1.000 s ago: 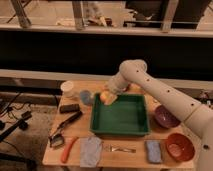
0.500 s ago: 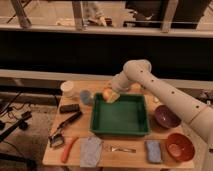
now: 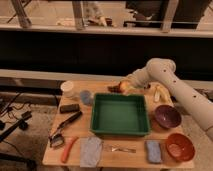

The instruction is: Place apple in metal cup

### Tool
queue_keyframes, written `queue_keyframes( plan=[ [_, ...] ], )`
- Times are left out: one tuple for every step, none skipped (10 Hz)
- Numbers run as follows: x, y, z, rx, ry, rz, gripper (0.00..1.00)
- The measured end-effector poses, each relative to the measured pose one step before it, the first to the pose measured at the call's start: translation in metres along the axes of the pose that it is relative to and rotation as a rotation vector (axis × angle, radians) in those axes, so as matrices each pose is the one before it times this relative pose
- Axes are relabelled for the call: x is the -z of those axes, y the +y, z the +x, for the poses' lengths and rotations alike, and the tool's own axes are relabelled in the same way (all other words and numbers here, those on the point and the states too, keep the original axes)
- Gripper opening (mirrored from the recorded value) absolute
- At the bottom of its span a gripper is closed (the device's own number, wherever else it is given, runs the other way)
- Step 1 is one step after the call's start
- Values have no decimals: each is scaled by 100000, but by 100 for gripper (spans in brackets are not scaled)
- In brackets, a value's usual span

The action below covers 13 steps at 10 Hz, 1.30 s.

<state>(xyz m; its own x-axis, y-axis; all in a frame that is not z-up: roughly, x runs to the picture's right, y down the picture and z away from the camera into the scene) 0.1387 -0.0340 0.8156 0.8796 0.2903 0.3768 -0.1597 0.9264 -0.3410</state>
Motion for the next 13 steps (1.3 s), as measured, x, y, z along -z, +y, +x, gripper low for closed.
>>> queue_keyframes(
  plan=[
    [-273, -1374, 757, -824, 932, 499, 29],
    [-354, -1078, 554, -544, 764, 56, 29],
    [-202, -1251, 905, -938, 982, 277, 29],
    [-93, -788, 576, -591, 695, 219, 29],
    [-92, -229, 89, -64, 159, -14, 29],
    [9, -29, -6, 33, 29, 14, 29],
    [58, 3, 113, -137, 60, 67, 29],
    [28, -3, 43, -40, 36, 35, 29],
    [-5, 3, 8, -1, 14, -8, 29],
    [-22, -6, -13, 38, 37, -6, 29],
    [-9, -88, 22, -72, 210, 340, 29],
    [91, -462, 217, -1347, 572, 1332, 29],
    [234, -593, 789, -1530, 714, 1320, 29]
  ],
)
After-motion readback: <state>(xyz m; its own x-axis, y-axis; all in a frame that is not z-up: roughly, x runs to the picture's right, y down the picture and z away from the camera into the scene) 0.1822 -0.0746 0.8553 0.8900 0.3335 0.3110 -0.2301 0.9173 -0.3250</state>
